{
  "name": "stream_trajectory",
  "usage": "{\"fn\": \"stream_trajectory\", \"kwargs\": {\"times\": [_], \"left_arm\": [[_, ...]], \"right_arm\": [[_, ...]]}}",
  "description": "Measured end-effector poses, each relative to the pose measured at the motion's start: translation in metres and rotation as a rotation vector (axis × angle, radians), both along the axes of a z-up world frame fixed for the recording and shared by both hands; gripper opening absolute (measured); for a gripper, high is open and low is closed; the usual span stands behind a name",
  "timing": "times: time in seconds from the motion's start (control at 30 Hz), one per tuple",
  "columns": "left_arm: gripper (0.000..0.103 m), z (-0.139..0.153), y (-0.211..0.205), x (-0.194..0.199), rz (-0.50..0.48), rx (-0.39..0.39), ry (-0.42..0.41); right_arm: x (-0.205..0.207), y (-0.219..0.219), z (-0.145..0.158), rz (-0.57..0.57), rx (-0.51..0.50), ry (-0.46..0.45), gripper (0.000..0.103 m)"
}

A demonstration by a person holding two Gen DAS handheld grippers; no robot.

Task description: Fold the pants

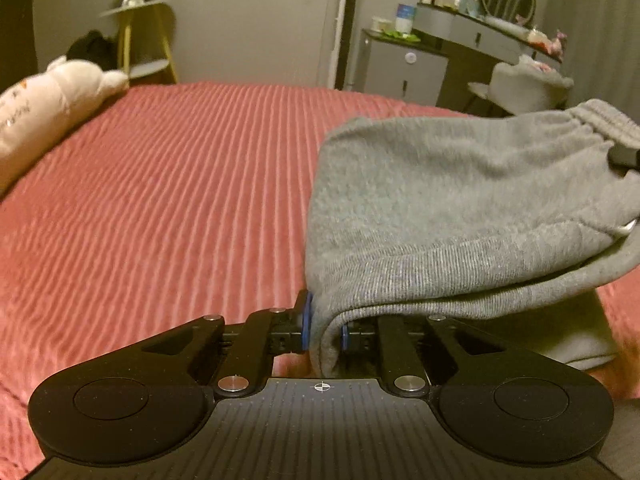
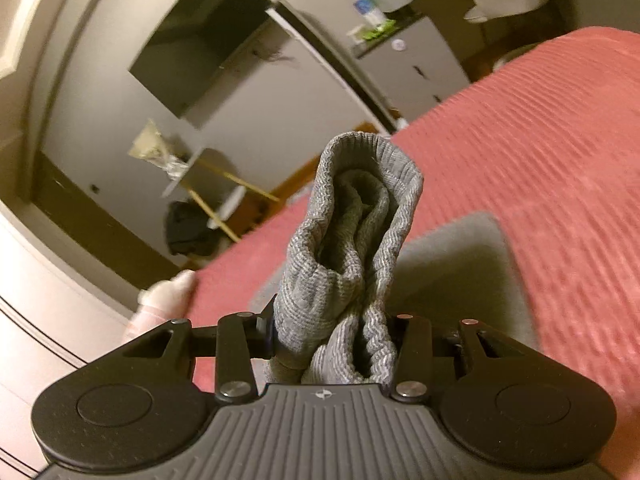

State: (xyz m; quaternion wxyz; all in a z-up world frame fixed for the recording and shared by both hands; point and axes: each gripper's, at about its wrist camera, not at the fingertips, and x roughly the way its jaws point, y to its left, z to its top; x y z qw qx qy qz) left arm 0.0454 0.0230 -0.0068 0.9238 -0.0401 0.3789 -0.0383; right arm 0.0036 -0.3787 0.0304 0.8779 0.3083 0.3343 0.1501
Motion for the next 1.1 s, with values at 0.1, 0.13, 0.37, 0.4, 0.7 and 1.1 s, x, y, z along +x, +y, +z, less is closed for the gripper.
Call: {"fn": "stream_trajectory", "kwargs": {"times": [0.1,0.13,0.37,0.4,0.7,1.1], "left_arm": [[0.016,-0.002,-0.003,-0.001,0.000,0.031,0.008],[0.020,-0.002,-0.002,0.000,0.002,0.038,0.020],[0.053,0.017,0.025,-0.013,0.052,-0.092,0.166],[0.053,0.025,0.030,-0.016,0.057,-0.109,0.156],[0.072,0.056,0.004,0.017,0.000,-0.011,-0.090],[0.068,0.019,0.007,0.026,0.091,0.159,-0.042]], "right_arm": [[-0.001,-0.006,-0.020,-0.008,-0.009,0.023,0.041],[-0.002,-0.007,-0.024,-0.009,-0.009,0.027,0.041],[-0.017,-0.011,-0.057,-0.150,-0.332,0.124,0.064],[-0.024,-0.014,-0.056,-0.203,-0.391,0.117,0.069],[-0.045,0.032,-0.028,-0.168,-0.487,-0.160,0.035],[-0.034,0.049,-0.048,-0.088,-0.501,-0.033,0.000]]}}
